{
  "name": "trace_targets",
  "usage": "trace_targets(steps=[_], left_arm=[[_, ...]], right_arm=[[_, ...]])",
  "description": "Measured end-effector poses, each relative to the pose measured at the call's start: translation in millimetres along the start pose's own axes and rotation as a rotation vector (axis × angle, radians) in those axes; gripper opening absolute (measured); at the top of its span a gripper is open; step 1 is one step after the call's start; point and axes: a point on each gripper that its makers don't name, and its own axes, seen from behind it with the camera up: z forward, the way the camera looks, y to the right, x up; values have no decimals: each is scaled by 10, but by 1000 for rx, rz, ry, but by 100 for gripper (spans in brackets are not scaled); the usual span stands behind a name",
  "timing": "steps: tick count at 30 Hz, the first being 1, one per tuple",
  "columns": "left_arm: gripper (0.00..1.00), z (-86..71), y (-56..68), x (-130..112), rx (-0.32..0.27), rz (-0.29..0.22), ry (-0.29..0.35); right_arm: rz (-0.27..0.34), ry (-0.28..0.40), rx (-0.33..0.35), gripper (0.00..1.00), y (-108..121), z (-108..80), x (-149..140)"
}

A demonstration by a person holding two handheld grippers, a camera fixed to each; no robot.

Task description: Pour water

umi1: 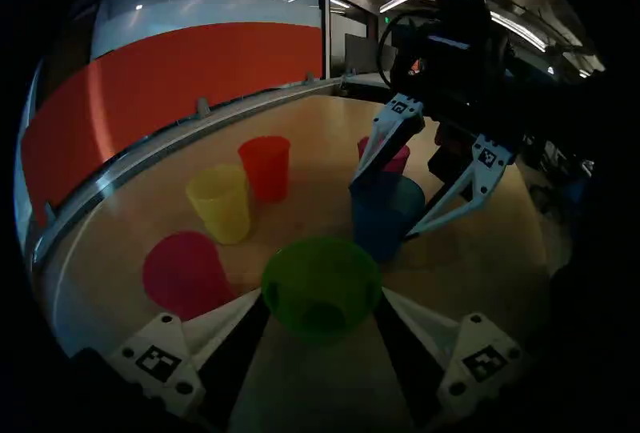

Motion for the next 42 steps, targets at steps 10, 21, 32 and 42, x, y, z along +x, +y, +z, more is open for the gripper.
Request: trace_targets(steps=[10,21,32,42], left_arm=[[86,-158,16,167,13,-10,40],[86,-414,65,451,48,-16,114],[86,-620,137,706,72,-35,186],[86,-804,138,921,93,-43,259]], right_arm=[[11,27,-17,94,-53,-99,68],[30,145,-70,94,-129,-414,444],[55,316,-137,94,-178,-746,857],[97,464,-180,94,-168,-981,1175]])
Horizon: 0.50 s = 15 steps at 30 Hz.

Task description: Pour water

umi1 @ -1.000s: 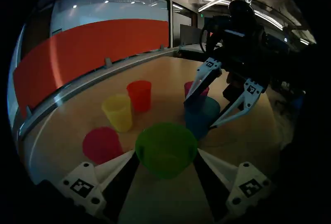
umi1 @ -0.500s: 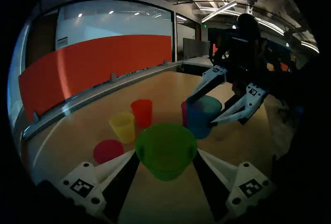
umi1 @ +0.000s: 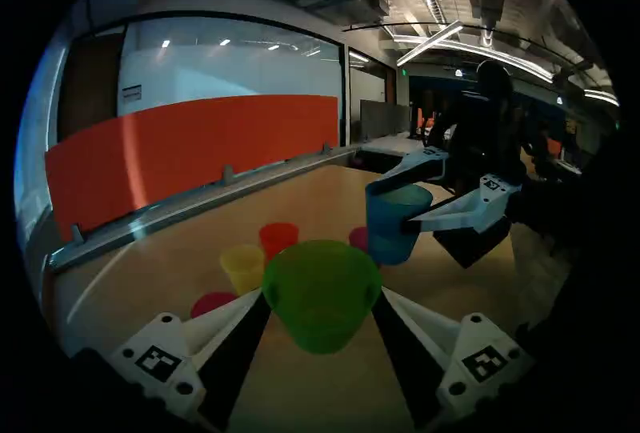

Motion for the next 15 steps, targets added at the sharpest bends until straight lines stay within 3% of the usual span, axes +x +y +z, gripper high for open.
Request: trace_targets(steps=[8,15], left_arm=[[86,-51,-21,158,13,-16,54],[86,-50,-9,217,9,-24,76]], right_arm=[[26,73,-19,94,-9,9,186],[39,94,-21,94,3,16,247]])
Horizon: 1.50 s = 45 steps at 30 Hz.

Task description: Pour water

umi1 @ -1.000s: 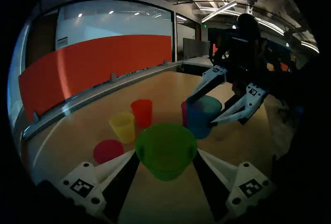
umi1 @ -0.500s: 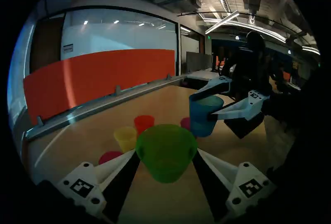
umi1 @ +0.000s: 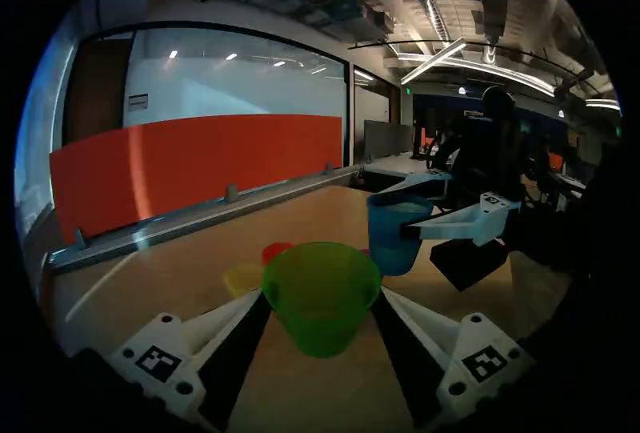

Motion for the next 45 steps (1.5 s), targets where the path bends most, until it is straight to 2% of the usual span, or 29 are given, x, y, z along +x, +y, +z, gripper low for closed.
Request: trace_targets(steps=[6,15,21,30,45], left_arm=[[86,15,-3,20,-4,-1,6],[86,20,36,-26,-18,32,-17],[86,29,38,-19,-15,36,-14],[86,34,41,60,-23,9,17],[86,28,87,208,-30,4,92]], right_arm=[[-9,6,-6,94,16,3,17],[-22,-1,-5,94,24,7,21],[-29,-4,-3,94,19,2,43],[-35,-5,1,94,24,-5,68],[-60,-11,9,94,7,7,129]])
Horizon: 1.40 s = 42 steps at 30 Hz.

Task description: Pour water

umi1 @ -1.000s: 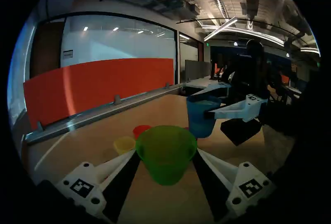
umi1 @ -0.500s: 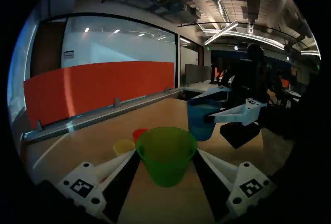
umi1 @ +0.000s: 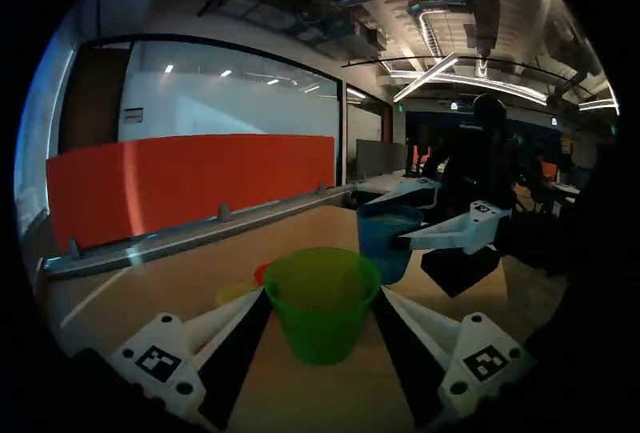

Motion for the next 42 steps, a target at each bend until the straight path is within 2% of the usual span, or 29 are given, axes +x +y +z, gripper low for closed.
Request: trace_targets(steps=[9,22,34,42], left_arm=[[86,-2,85,124,-21,-17,58],[86,14,162,106,-38,-4,53],[86,50,236,69,-52,10,35],[86,95,301,11,-62,26,15]], right_arm=[[-41,-3,11,94,4,9,105],[-119,6,15,93,90,37,286],[-248,15,8,93,164,86,509],[-356,27,5,93,199,142,670]])
